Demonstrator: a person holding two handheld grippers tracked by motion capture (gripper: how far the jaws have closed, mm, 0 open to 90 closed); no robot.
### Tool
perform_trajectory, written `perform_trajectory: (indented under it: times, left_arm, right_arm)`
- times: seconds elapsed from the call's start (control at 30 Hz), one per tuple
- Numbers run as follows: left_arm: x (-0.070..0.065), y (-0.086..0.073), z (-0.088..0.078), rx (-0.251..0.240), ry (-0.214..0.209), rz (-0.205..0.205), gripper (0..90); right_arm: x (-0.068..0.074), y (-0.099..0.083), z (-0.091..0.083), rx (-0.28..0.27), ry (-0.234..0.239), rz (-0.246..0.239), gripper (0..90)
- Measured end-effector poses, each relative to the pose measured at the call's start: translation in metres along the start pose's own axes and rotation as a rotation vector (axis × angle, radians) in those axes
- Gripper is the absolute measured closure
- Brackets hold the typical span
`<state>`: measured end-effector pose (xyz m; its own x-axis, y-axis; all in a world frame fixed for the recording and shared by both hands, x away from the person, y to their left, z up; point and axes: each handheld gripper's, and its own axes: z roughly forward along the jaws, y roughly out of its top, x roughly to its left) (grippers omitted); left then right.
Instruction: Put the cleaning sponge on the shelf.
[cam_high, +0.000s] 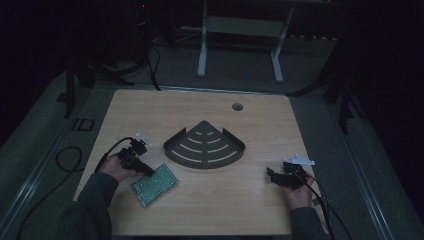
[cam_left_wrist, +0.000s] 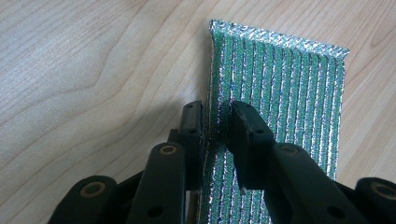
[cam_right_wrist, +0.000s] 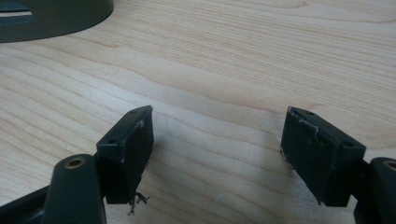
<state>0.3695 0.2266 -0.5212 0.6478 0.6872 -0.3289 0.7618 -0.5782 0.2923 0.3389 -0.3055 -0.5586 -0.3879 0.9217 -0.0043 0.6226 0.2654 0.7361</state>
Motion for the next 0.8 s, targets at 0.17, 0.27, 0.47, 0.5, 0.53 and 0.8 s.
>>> perform_trajectory:
  times: [0.17, 0.27, 0.47, 0.5, 0.53, 0.8]
  left_arm:
    - [0.001, 0.001, 0.001, 0.012, -0.02, -0.016, 79.9]
    - [-0.002, 0.001, 0.001, 0.023, -0.013, -0.02, 83.0]
    - [-0.009, 0.005, -0.001, 0.067, 0.023, 0.006, 89.5]
    - [-0.011, 0.006, -0.001, 0.075, 0.025, 0.009, 89.6]
    - [-0.012, 0.007, -0.001, 0.085, 0.032, 0.016, 89.8]
    - [-0.019, 0.009, -0.005, 0.089, 0.046, 0.025, 90.0]
  right_arm:
    - [0.0, 0.0, 0.0, 0.0, 0.0, 0.0, 25.0]
    - [0.0, 0.0, 0.0, 0.0, 0.0, 0.0, 25.0]
    - [0.0, 0.0, 0.0, 0.0, 0.0, 0.0, 25.0]
    - [0.0, 0.0, 0.0, 0.0, 0.0, 0.0, 25.0]
    - [0.0, 0.0, 0.0, 0.0, 0.0, 0.0, 25.0]
    - [0.0, 0.0, 0.0, 0.0, 0.0, 0.0, 25.0]
